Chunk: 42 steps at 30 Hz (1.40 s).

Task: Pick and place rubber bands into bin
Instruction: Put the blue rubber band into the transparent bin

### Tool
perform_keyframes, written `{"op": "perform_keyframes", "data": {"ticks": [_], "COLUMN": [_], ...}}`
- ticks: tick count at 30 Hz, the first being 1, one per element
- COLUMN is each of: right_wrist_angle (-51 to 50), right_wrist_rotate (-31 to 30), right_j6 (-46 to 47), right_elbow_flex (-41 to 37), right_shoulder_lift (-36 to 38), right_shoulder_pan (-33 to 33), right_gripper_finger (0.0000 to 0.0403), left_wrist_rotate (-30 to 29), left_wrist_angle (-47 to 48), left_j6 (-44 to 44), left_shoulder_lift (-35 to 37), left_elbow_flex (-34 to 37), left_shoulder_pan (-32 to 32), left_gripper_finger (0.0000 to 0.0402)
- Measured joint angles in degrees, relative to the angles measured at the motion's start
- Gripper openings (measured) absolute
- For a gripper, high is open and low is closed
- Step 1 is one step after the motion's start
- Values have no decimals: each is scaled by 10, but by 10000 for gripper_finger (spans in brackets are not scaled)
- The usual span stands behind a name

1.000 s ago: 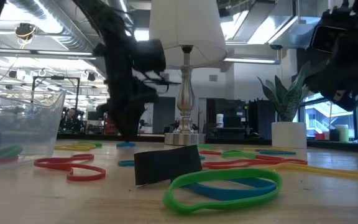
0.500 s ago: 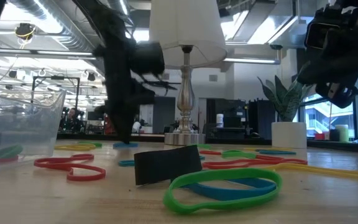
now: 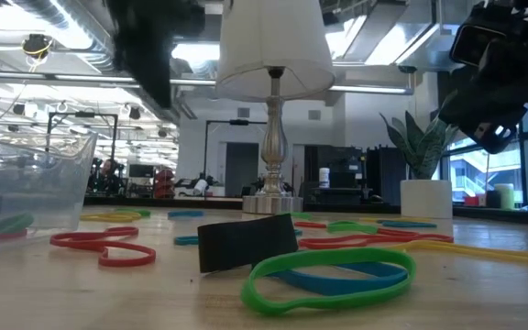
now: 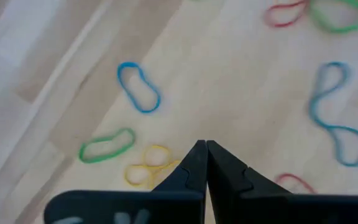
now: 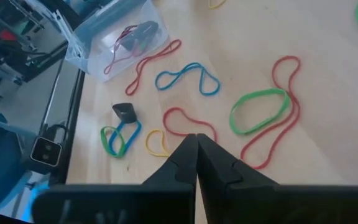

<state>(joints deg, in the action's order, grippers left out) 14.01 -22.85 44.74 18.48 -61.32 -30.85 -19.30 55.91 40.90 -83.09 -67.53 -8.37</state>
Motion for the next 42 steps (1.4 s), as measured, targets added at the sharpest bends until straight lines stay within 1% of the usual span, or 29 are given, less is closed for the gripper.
{"op": "perform_keyframes", "data": {"ticks": [3, 6, 9, 12, 15, 19, 23, 25, 27, 30, 33, 37, 40, 42], "right_wrist_angle": [0, 0, 3, 4, 4, 6, 8, 10, 11, 13, 18, 21, 21, 21], "right_wrist_rotate": [0, 0, 0, 0, 1, 1, 0, 0, -1, -14, -23, -33, -41, -42], "right_j6": [-20, -20, -9, 8, 29, 55, 73, 90, 105, 125, 150, 164, 164, 164], "right_elbow_flex": [0, 0, 0, 0, 0, 0, 0, 0, 0, 0, 0, 0, 0, 0], "right_shoulder_lift": [0, 0, 0, 0, 0, 0, 0, 0, 0, 0, 0, 0, 0, 0], "right_shoulder_pan": [0, 0, 0, 0, 0, 0, 0, 0, 0, 0, 0, 0, 0, 0], "right_gripper_finger": [13, 13, 14, 14, 14, 14, 14, 14, 14, 14, 14, 14, 14, 14], "left_wrist_rotate": [-47, -50, -27, -12, 1, 25, 48, 91, 111, 107, 110, 147, 171, 176], "left_wrist_angle": [-6, -27, -66, -90, -84, -78, -83, -89, -101, -99, -100, -101, -103, -104], "left_j6": [35, 45, 16, -20, -25, -25, -12, -33, -40, -38, -4, -3, -23, -26], "left_shoulder_lift": [-7, -21, -47, -69, -88, -110, -145, -165, -192, -228, -258, -286, -293, -294], "left_elbow_flex": [-14, -14, -14, -14, -14, -14, -14, -14, -14, -14, -14, -18, -18, -18], "left_shoulder_pan": [-15, -8, 6, 24, 51, 104, 150, 171, 187, 204, 216, 228, 230, 227], "left_gripper_finger": [1, 2, 5, 19, 43, 86, 125, 138, 146, 149, 145, 135, 118, 93]}}
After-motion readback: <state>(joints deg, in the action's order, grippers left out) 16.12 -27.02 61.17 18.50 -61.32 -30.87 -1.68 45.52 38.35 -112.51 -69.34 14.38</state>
